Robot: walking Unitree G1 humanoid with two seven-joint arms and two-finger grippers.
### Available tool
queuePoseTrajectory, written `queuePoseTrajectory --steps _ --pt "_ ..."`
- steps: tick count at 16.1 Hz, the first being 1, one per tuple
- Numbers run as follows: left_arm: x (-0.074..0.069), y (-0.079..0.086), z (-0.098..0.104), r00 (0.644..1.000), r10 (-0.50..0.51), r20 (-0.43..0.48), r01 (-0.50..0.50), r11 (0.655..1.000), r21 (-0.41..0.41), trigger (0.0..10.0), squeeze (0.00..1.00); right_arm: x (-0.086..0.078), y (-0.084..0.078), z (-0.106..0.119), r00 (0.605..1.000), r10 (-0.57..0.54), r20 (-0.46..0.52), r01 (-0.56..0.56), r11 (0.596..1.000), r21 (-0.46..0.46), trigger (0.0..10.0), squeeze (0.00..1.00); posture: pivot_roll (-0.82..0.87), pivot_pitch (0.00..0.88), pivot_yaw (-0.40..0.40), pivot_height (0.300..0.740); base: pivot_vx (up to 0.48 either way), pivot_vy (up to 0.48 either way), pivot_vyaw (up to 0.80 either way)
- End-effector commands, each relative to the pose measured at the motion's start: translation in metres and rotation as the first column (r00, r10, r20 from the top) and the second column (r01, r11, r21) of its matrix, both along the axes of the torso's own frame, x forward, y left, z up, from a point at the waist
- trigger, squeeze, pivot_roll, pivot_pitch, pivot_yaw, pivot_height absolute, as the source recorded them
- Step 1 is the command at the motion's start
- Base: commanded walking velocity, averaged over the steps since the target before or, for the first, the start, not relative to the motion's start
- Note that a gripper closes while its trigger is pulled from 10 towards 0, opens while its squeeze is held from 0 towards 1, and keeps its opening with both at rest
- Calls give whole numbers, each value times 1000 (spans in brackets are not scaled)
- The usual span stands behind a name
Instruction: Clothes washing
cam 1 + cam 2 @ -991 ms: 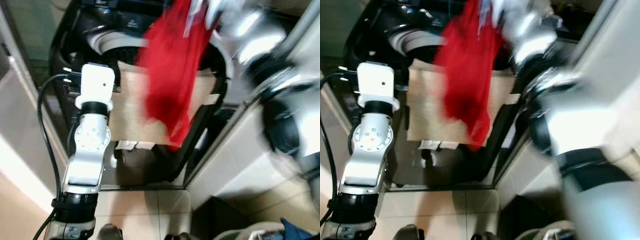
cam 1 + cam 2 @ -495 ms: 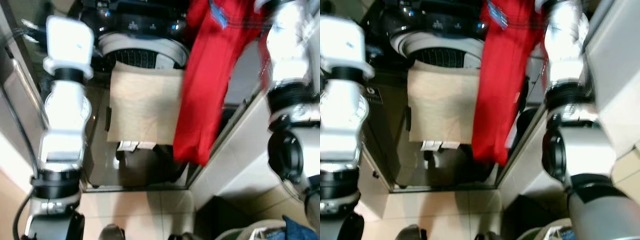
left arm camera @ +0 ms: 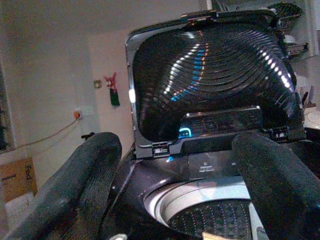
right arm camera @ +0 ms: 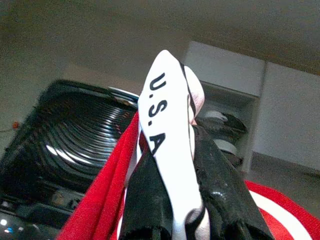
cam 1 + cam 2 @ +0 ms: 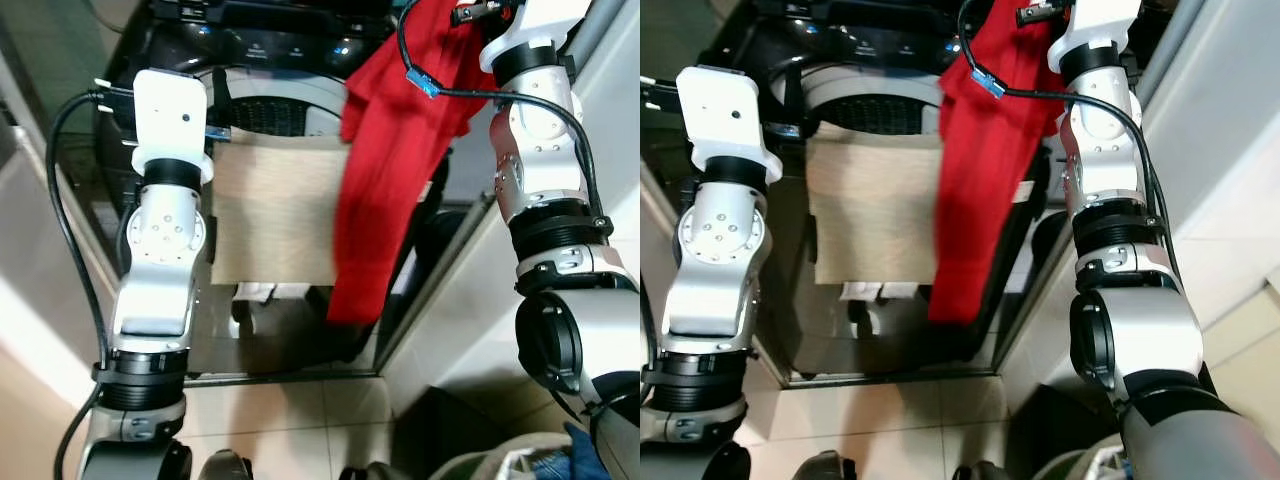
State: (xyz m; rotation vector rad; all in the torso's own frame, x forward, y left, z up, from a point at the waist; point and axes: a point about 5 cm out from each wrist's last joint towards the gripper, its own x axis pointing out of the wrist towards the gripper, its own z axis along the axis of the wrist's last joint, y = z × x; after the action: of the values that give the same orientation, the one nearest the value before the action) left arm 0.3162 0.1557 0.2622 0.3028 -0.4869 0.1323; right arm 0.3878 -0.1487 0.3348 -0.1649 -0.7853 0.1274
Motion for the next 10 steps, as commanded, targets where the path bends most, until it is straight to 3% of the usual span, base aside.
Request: queuePoseTrajectory --steps 1,10 --pt "1 1 -5 1000 16 -23 -16 1000 7 10000 0 -3 5 6 1000 24 17 -24 1000 -13 0 0 68 0 -99 740 0 480 0" --pt "-2 -2 -14 998 43 -46 -41 998 47 10000 0 1 5 -10 997 38 -70 -41 999 -34 0 0 71 0 -103 740 0 0 585"
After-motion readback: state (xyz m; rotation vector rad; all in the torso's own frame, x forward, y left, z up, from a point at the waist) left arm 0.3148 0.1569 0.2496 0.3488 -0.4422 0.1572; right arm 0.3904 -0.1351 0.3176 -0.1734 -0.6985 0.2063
